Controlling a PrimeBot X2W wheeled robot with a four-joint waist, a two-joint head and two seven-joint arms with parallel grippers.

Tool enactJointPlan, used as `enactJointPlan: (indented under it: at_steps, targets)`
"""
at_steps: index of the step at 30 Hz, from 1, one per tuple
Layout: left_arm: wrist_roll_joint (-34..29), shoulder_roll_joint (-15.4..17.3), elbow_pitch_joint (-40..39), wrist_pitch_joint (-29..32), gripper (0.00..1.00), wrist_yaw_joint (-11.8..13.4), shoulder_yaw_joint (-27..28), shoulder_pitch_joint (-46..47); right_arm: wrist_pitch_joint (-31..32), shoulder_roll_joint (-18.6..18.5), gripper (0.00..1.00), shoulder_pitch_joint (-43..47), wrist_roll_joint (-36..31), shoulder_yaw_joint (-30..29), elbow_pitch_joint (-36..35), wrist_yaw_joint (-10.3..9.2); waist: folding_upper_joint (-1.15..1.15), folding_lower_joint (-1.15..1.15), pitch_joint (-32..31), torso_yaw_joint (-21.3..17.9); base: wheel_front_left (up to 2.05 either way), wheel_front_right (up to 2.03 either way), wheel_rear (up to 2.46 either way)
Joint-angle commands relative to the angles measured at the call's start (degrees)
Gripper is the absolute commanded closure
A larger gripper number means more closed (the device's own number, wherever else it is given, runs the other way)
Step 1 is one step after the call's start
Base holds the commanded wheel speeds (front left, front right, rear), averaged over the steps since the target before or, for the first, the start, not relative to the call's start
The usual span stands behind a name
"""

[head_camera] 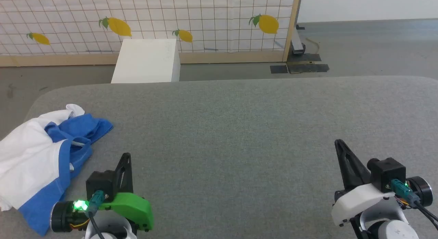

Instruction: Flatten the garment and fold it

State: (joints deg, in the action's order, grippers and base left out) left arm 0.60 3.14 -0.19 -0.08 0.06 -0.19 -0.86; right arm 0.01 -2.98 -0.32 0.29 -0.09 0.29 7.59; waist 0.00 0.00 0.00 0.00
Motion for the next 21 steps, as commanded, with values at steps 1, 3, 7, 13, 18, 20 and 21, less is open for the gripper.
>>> enactJointPlan:
  at_steps: [1,3,7,13,18,20,21]
  targets:
    - [-0.6,-0.3,0.2,0.1,1.00,-0.1,0.2,0.9,0.0,0.1,1.00,0.3,-0.3,0.1,-0.3,-0.10,0.00,0.00,0.0,0.0,0.00,0.00,0.00]
    - [-0.6,-0.3,0.2,0.1,1.00,-0.1,0.2,0.9,0.0,0.1,1.00,0.3,-0.3,0.1,-0.3,-0.10,0.00,0.00,0.0,0.0,0.00,0.00,0.00]
    - [0.0,0.0,0.0,0.0,0.00,0.0,0.0,0.0,0.0,0.0,0.00,0.0,0.0,0.0,0.0,0.00,0.00,0.00,0.0,0.0,0.00,0.00,0.00]
    - [0.3,0.0,-0.1,-0.3,0.00,0.0,-0.3,-0.2,-0.3,0.0,0.00,0.1,0.3,-0.3,0.1,0.00,0.00,0.00,0.0,0.0,0.00,0.00,0.00]
    - [0.8,0.0,-0.3,-0.9,0.00,0.1,-0.4,-0.5,-0.9,0.0,0.00,0.2,1.1,-1.1,0.4,-0.01,0.00,0.00,0.1,0.0,0.00,0.00,0.00]
    - [1.1,0.0,-0.5,-1.3,0.00,0.2,-0.5,-0.8,-1.3,0.0,0.00,0.2,1.6,-1.7,0.6,-0.01,0.00,0.00,0.1,0.0,0.00,0.00,0.00]
    - [1.2,0.0,-0.6,-1.5,0.00,0.2,-0.5,-0.8,-1.5,0.0,0.00,0.3,1.7,-1.9,0.6,-0.01,0.00,0.00,0.1,0.0,0.00,0.00,0.00]
